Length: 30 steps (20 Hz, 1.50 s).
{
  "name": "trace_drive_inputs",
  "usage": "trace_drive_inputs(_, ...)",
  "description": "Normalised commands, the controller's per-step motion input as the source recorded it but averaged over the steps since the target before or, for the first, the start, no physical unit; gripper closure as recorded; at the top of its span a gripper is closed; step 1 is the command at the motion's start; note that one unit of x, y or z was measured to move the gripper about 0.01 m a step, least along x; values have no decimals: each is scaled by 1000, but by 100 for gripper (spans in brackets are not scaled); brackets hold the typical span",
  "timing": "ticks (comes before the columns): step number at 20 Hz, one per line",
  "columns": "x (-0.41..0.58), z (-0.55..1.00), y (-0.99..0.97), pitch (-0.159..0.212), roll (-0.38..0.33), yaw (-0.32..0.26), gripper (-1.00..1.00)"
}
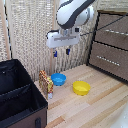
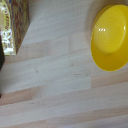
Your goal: Move your gripper towards the bottom drawer handle. Grasp the handle gently with your gripper. Apply gentle outward force to slide the bottom drawer open.
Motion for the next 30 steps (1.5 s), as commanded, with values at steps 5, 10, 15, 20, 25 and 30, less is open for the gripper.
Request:
trace_drive_inputs(5, -80, -42, -85, 16, -306, 141, -100)
trace_drive_inputs(10, -126, 0, -250, 0, -375, 114, -100)
trace_drive_inputs(15, -133, 0, -262, 0, -375, 108, -100)
trace_drive_inputs(20, -161, -3, -303, 0, -375, 96, -100)
trace_drive_inputs(25, -142, -59, -341, 0, -375, 79, -100)
trace_drive_inputs(30, -58, -208, -293, 0, -375, 76, -100)
